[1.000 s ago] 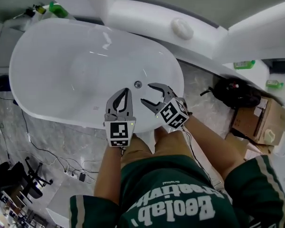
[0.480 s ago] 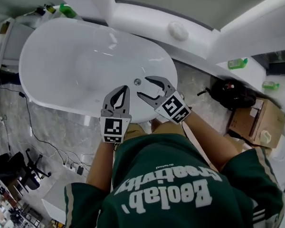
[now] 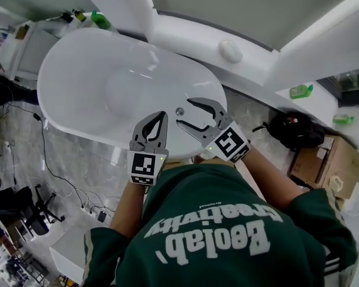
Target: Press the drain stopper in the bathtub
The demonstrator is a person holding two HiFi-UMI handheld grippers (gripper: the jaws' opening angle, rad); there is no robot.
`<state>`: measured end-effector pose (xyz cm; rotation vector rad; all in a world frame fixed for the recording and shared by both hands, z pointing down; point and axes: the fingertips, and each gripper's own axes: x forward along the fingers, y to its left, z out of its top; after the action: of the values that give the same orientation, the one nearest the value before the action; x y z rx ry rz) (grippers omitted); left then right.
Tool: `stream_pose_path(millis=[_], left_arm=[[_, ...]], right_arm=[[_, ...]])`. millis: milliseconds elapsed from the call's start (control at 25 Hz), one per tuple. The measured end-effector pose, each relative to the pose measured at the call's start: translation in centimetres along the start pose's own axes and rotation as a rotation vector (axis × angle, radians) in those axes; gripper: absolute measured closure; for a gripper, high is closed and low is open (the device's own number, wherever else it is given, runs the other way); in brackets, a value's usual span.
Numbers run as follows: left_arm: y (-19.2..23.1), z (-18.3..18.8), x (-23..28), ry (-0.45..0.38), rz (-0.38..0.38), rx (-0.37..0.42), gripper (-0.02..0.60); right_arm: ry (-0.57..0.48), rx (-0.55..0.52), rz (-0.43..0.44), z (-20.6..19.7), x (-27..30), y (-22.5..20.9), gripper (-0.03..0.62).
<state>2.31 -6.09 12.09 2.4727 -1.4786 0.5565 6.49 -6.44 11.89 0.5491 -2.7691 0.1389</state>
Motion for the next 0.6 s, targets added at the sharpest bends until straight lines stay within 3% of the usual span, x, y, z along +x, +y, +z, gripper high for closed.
stream_pose_path(millis=[320,480,600], left_arm=[[0.5,4.7,-1.4,-0.069,-0.019,0.026,0.575],[1.0,5.5,-1.3,-0.083,-0.015,0.043,0.575],[1.0,5.8,-0.9,-0.087,-0.016,0.045,0.575]], right_arm=[[-0.136,-0.041,0.054,4.7,-1.4,1.2,0.355],[-0.155,-0.110,0.041,5.8,-1.6,1.0,0.499],[-0.194,-0.061,0.008,6.7,-1.7,0.2,0.574]])
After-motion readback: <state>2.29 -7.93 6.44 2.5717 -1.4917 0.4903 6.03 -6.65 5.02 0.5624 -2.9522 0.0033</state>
